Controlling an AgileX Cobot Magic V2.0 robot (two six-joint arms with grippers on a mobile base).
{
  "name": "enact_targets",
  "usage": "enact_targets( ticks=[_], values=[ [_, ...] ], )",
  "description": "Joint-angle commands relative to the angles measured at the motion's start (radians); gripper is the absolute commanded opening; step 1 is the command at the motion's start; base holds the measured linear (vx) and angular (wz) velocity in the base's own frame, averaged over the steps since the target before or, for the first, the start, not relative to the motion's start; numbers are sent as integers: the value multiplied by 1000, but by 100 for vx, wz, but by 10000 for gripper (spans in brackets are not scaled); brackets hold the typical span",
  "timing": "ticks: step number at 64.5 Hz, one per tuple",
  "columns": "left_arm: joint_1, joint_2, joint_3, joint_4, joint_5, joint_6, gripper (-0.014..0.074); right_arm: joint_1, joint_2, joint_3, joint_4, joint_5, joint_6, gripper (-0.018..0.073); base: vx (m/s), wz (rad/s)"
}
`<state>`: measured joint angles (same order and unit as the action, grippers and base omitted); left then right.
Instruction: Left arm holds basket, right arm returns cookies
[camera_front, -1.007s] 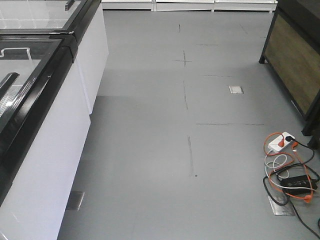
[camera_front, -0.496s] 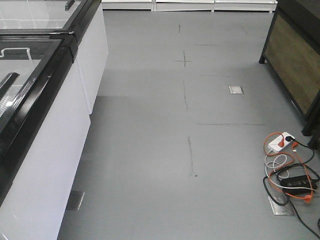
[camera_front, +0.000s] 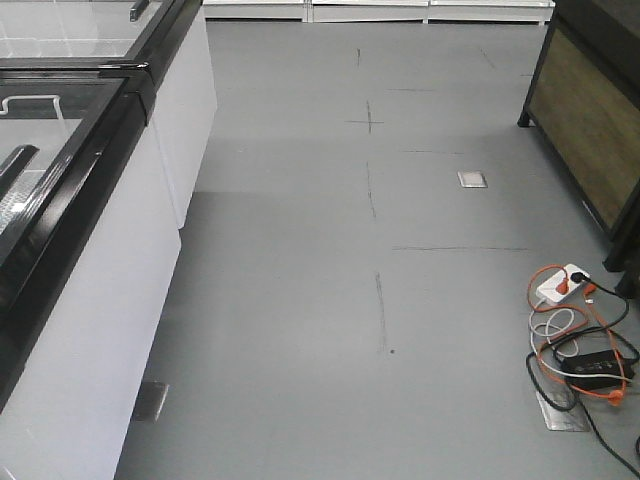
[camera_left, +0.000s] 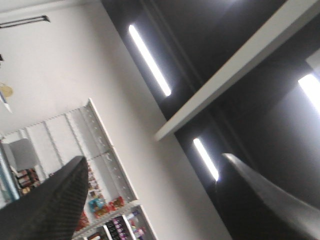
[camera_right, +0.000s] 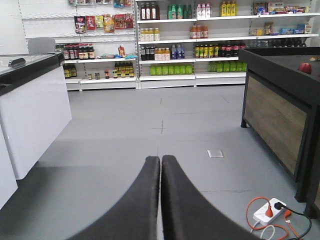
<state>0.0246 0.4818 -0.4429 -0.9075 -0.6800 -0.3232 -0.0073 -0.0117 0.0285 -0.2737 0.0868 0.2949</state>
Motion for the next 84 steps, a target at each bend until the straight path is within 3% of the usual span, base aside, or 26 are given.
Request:
enact_targets(
  ticks=[1,12,22,42,53,71,77,84],
  values=[
    [1,109,-31,20,-91,-1,522,-5,-11,21,-11,-77,-9,-3,0,0],
    [1,244,-49,20,-121,-72,522,-5,-11,21,-11,-77,-9,-3,0,0],
    [20,352,-138,18,-152,-79,522,-5,-11,21,-11,-77,-9,-3,0,0],
    [100,559,-366,-31,40,-82,522,-5,-11,21,-11,-77,-9,-3,0,0],
    [161,626,-378,-31,128,-90,522,-5,-11,21,-11,-77,-9,-3,0,0],
    [239,676,-379,-30,166,-93,522,-5,-11,21,-11,-77,-9,-3,0,0],
    [257,702,-379,-11,196,-173,522,-5,-11,21,-11,-77,-9,-3,0,0],
    [257,734,-379,93,199,-282,522,-5,-11,21,-11,-77,-9,-3,0,0]
  ],
)
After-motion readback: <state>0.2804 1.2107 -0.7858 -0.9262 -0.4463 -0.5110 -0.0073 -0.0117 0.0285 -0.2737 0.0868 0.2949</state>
